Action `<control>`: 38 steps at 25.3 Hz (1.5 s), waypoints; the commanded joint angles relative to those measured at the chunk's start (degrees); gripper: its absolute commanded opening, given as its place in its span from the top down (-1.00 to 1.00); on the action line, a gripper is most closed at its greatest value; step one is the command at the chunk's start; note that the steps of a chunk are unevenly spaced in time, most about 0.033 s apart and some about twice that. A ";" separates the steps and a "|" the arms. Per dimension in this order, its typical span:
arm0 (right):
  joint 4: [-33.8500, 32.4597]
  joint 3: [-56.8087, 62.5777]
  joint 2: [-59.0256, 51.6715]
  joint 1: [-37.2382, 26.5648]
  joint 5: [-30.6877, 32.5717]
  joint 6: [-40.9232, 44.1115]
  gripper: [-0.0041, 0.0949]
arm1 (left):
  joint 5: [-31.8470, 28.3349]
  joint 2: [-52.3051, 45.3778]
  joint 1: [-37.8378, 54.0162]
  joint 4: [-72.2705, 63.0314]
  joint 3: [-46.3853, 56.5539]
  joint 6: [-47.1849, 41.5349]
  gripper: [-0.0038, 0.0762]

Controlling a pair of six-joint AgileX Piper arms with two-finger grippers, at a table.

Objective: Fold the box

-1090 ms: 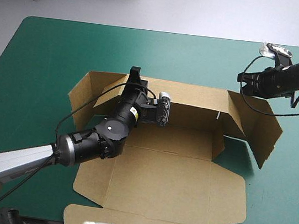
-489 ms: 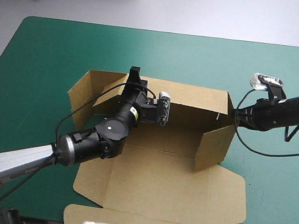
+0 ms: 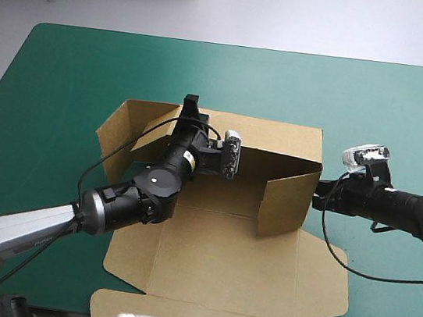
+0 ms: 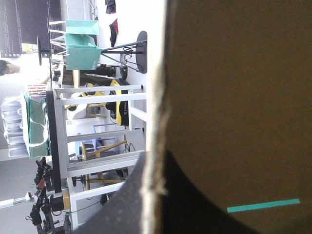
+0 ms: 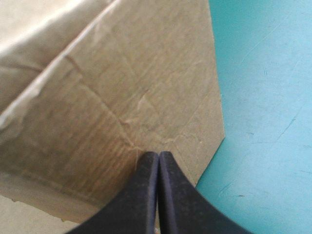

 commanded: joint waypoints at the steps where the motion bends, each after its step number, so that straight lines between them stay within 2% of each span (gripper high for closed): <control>1: 2.72 0.21 -2.33 -0.15 -0.37 -3.31 0.93 | -2.83 -1.98 -0.41 -0.67 -1.16 -0.53 0.93; 3: 0.88 0.21 -2.33 -0.15 0.07 -1.77 0.83 | -2.83 -1.98 -0.41 -0.67 -1.16 -0.53 0.93; 9: -0.09 0.21 -2.33 -0.15 2.39 -2.35 0.16 | -2.83 -1.98 -0.41 -0.67 -1.16 -0.53 0.93; 12: -0.09 0.21 -2.33 -0.15 4.69 -5.30 -0.01 | -2.83 -1.98 -0.41 -0.67 -1.16 -0.53 0.93; 17: -1.92 0.21 -2.42 -0.15 7.21 -6.48 -0.03 | -2.83 -1.98 -0.41 -0.67 -1.16 -0.53 0.93; 20: -2.68 -0.27 -2.42 -0.15 11.76 -6.48 -0.03 | -2.83 -1.98 -0.41 -0.67 -1.16 -0.53 0.93; 25: -2.68 -2.64 -2.42 -0.15 15.36 -5.94 -0.03 | -2.83 -1.98 -0.41 -0.67 -1.16 0.35 0.93; 28: -2.68 -6.06 -2.42 -0.15 21.72 -5.12 -0.03 | -2.83 -1.98 -0.41 -0.82 -1.16 2.76 0.93; 32: -3.33 -6.67 -2.42 -0.15 21.05 -4.41 -0.03 | -2.83 -1.98 -0.41 -1.18 -1.16 3.93 0.93; 38: -3.88 -6.67 -2.42 -0.15 15.02 -5.39 -0.03 | -4.71 -1.98 -0.41 -1.18 -1.16 3.93 0.93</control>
